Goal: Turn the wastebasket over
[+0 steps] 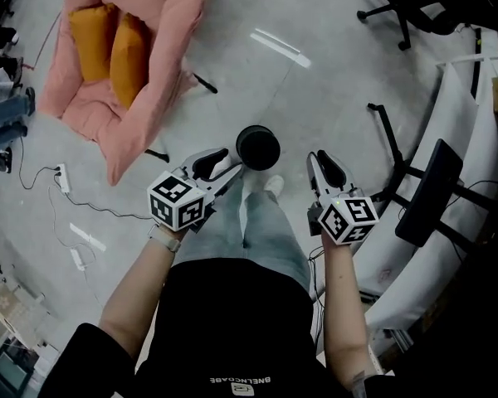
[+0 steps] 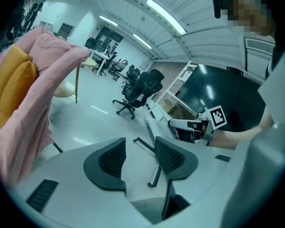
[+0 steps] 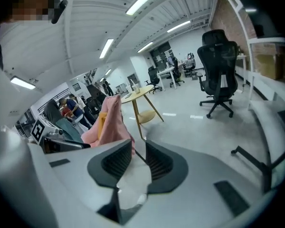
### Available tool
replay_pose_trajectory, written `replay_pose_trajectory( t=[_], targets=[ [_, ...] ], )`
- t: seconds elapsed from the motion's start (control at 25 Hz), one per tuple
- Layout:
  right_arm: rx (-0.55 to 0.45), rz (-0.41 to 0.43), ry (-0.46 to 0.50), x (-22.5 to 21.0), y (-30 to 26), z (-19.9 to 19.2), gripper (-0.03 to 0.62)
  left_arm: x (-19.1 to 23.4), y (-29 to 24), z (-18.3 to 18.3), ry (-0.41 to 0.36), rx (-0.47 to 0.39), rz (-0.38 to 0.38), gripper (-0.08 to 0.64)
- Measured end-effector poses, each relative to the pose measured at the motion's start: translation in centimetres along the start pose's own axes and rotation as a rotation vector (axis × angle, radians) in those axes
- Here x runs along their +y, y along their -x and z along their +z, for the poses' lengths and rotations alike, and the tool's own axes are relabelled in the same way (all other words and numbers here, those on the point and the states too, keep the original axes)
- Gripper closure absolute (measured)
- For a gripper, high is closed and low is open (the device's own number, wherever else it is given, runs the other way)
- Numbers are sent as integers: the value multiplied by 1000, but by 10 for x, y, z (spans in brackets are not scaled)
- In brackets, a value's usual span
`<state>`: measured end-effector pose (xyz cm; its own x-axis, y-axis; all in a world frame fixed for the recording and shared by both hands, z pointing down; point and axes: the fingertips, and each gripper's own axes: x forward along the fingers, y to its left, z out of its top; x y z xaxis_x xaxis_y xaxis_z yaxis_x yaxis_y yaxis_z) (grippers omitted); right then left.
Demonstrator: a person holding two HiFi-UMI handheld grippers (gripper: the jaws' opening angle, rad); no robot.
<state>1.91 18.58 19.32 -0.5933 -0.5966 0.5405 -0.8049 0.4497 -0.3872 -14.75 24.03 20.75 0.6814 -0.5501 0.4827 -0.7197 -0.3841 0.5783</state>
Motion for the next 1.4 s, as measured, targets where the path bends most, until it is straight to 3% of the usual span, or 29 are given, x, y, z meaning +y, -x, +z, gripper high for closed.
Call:
replay_pose_trajectory(
  t=[0.36, 0.8, 1.08, 1.4],
  targets=[
    [194, -28, -65, -34, -83, -108, 458, 81, -66, -84, 69, 169, -51, 347],
    [365, -70, -152, -100, -177, -241, 406, 191, -152, -199, 186, 301, -32, 314],
    [462, -104, -211, -143, -217, -311, 390, 230, -213, -273, 192, 438, -72, 301],
    [591, -117, -275, -178, -243, -392, 381, 270, -256, -322, 178, 524, -104, 288]
  ],
)
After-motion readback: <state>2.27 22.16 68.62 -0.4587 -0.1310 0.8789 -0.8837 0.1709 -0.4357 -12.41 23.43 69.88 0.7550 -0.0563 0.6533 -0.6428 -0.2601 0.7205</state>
